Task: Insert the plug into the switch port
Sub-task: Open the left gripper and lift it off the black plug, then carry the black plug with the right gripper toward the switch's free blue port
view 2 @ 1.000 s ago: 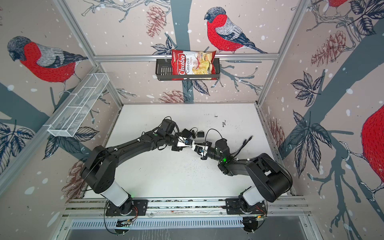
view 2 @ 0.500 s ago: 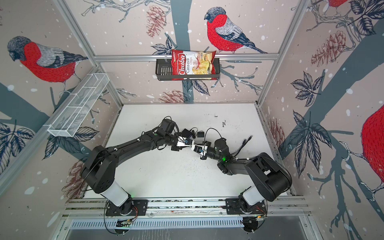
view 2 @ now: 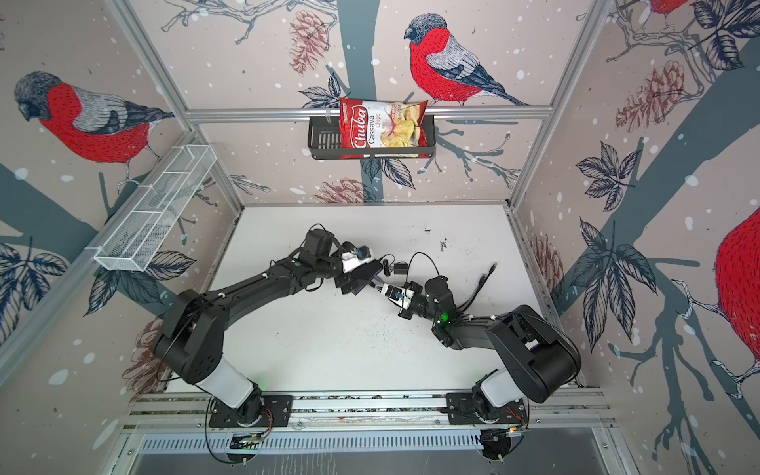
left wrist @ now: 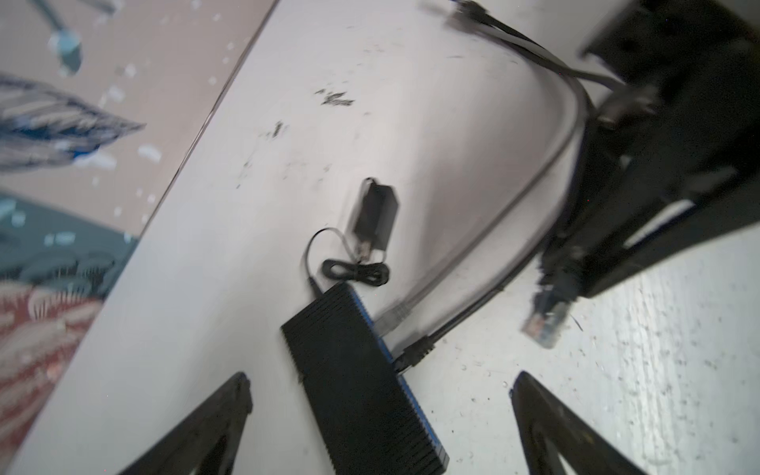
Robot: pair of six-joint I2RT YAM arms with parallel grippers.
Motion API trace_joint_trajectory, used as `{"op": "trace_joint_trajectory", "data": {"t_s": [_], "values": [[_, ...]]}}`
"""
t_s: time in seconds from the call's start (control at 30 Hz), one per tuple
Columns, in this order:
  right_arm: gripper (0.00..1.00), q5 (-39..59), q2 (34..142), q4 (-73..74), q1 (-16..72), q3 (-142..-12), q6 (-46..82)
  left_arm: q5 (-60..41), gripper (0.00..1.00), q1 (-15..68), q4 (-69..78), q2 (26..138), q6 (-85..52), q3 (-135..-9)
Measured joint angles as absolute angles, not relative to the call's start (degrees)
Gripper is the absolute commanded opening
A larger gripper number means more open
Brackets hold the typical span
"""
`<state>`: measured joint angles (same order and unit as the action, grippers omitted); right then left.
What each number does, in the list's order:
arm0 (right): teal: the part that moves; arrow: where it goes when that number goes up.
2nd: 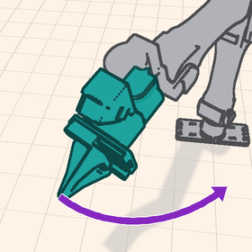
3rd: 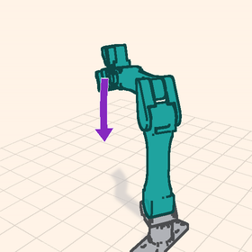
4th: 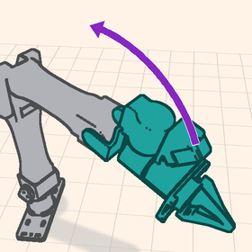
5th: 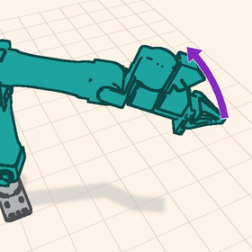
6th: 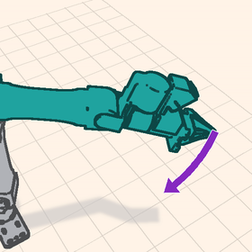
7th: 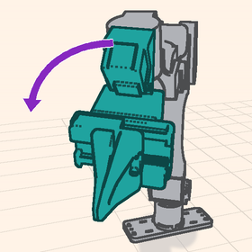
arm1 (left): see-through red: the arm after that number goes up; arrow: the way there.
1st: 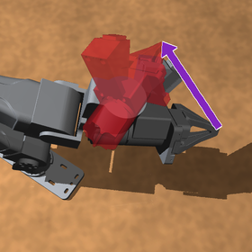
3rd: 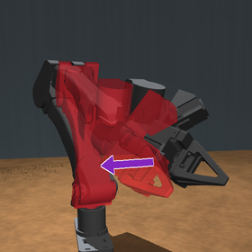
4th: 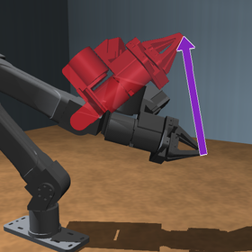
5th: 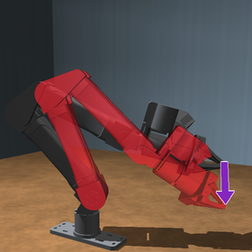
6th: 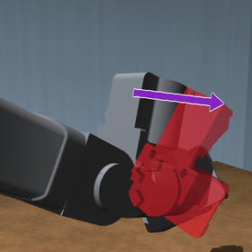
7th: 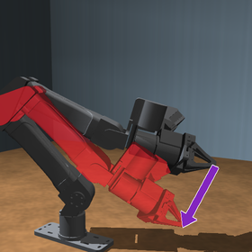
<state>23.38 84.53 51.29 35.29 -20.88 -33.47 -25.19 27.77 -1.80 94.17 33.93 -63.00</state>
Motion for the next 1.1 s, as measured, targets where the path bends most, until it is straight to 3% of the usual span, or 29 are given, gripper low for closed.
{"op": "trace_joint_trajectory", "data": {"t_s": [0.13, 0.43, 1.1], "values": [[0.02, 20.6, 83.8, 49.6, 35.7, -21.0, -28.7, -20.1, 0.97, 23.7, 0.1, 97.9, 19.7, -67.4], [0.02, 17.0, 86.1, 46.2, 38.0, -21.4, -23.7, -13.3, 0.97, 23.3, -3.9, 107.4, 3.2, -73.1], [0.02, 13.8, 96.5, 42.6, 44.4, -30.9, -19.2, -5.6, 0.95, 27.1, -3.9, 109.8, -12.1, -69.6]]}}
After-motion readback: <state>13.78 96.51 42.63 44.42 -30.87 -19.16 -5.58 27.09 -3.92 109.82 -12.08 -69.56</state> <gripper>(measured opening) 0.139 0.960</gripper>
